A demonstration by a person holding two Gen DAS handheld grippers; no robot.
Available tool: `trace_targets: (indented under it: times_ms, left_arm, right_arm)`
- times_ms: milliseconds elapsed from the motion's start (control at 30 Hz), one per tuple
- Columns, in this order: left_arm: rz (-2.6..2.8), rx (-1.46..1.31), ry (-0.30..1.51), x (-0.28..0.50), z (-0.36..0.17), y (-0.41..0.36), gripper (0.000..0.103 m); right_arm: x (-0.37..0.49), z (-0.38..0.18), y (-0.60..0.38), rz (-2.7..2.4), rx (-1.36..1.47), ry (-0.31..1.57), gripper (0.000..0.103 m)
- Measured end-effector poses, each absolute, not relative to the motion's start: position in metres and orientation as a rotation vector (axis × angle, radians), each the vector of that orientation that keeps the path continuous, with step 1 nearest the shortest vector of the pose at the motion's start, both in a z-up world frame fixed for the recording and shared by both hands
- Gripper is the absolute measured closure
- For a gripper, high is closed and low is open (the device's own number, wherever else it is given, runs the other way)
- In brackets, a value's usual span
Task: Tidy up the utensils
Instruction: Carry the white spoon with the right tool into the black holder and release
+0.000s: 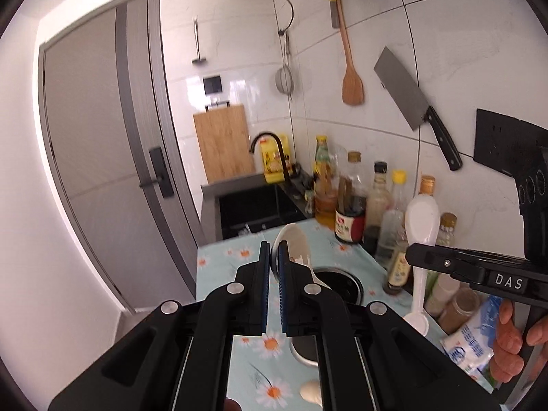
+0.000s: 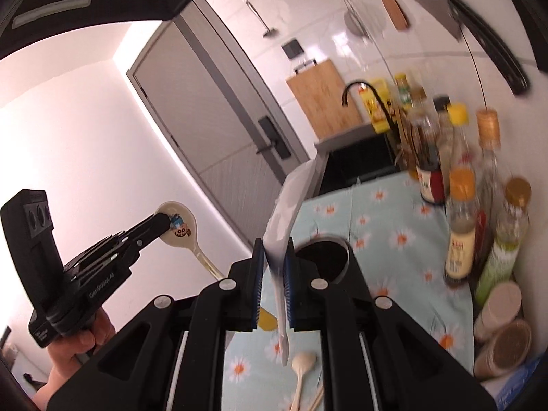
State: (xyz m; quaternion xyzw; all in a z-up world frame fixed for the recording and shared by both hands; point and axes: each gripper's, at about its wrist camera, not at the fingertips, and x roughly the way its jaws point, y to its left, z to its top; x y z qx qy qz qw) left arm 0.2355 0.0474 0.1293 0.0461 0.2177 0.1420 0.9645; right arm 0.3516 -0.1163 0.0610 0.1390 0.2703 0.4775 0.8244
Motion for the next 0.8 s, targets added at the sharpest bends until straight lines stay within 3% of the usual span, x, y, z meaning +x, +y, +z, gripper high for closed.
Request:
trace_targets:
  times_ms: [267, 800]
  left_arm:
    - [0.308, 0.226, 0.346, 0.268, 0.138, 0.055, 0.099]
    - [0.296, 0.270, 0.481, 0.320, 0.083, 0.066, 0.099]
  right_arm:
    - [0.376, 0.066, -0.080, 0.924, 0.274, 0.425, 0.090]
    - [0.422, 0.013, -0.046, 0.940, 0.249, 0.535, 0.090]
